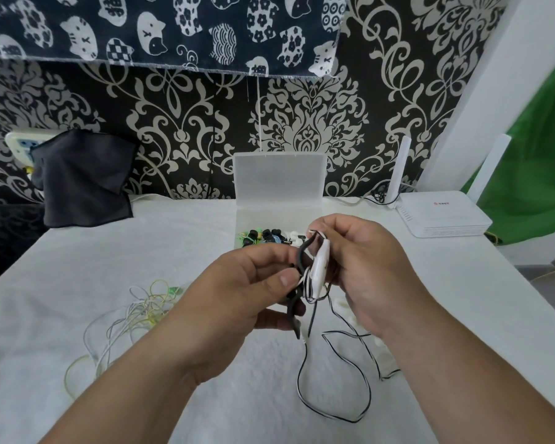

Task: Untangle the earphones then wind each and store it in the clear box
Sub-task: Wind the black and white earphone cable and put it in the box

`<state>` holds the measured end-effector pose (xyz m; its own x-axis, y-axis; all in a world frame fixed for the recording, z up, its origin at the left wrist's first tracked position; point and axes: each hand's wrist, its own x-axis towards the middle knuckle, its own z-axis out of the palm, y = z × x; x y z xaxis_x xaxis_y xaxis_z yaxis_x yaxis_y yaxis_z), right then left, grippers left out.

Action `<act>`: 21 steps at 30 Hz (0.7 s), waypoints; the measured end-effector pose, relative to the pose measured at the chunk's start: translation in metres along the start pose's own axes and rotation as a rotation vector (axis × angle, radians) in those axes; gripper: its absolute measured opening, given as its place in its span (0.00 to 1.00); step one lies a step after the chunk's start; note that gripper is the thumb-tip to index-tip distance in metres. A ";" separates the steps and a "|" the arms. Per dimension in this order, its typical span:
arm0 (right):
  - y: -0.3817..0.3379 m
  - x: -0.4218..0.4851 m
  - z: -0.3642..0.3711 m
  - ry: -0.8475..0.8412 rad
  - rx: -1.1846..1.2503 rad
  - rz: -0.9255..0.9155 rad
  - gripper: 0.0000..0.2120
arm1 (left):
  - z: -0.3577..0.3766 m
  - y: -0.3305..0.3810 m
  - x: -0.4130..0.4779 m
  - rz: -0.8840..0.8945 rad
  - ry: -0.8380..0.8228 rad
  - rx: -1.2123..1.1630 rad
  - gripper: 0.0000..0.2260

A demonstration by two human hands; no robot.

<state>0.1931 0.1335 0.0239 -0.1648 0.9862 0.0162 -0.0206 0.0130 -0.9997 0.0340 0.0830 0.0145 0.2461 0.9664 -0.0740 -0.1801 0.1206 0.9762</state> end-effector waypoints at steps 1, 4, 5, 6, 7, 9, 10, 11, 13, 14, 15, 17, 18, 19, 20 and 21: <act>-0.001 0.000 0.001 -0.012 0.010 0.023 0.15 | 0.000 -0.001 0.000 0.015 0.008 0.006 0.08; -0.004 -0.001 0.001 -0.021 0.052 0.077 0.16 | 0.002 -0.003 0.001 0.059 0.042 0.029 0.07; -0.004 -0.001 0.001 -0.021 0.065 0.090 0.16 | 0.003 -0.004 0.001 0.072 0.051 0.037 0.08; -0.004 -0.001 0.000 -0.021 0.075 0.101 0.16 | 0.005 -0.005 0.001 0.083 0.060 0.040 0.08; -0.004 0.000 0.000 -0.020 0.084 0.108 0.15 | 0.006 -0.006 0.002 0.095 0.067 0.040 0.08; -0.003 0.000 -0.001 -0.029 0.089 0.109 0.15 | 0.008 -0.006 0.002 0.122 0.075 0.029 0.08; -0.003 0.000 -0.001 -0.033 0.087 0.106 0.15 | 0.009 -0.006 0.002 0.133 0.077 0.025 0.08; -0.003 0.000 -0.001 -0.034 0.084 0.104 0.15 | 0.010 -0.007 0.002 0.141 0.077 0.029 0.08; -0.003 0.000 -0.002 -0.037 0.077 0.109 0.13 | 0.011 -0.008 0.002 0.151 0.092 0.052 0.07; -0.003 0.000 -0.004 -0.043 0.071 0.120 0.12 | 0.012 -0.008 0.002 0.152 0.106 0.068 0.06; -0.003 0.001 -0.005 -0.059 0.065 0.137 0.11 | 0.011 -0.009 0.002 0.153 0.128 0.087 0.06; -0.003 0.001 -0.009 -0.118 0.059 0.183 0.10 | 0.011 -0.010 0.002 0.155 0.166 0.110 0.09; -0.004 0.002 -0.011 -0.145 0.061 0.208 0.10 | 0.011 -0.010 0.002 0.156 0.178 0.112 0.10; -0.004 0.002 -0.013 -0.164 0.065 0.231 0.10 | 0.011 -0.010 0.001 0.155 0.185 0.112 0.10; -0.004 0.003 -0.015 -0.176 0.073 0.254 0.10 | 0.012 -0.010 0.001 0.152 0.189 0.110 0.10; -0.004 0.003 -0.016 -0.183 0.083 0.276 0.11 | 0.012 -0.010 0.001 0.149 0.191 0.106 0.10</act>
<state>0.2084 0.1389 0.0277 -0.3497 0.9044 -0.2447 -0.0290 -0.2715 -0.9620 0.0475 0.0798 0.0070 0.0383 0.9983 0.0449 -0.0975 -0.0410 0.9944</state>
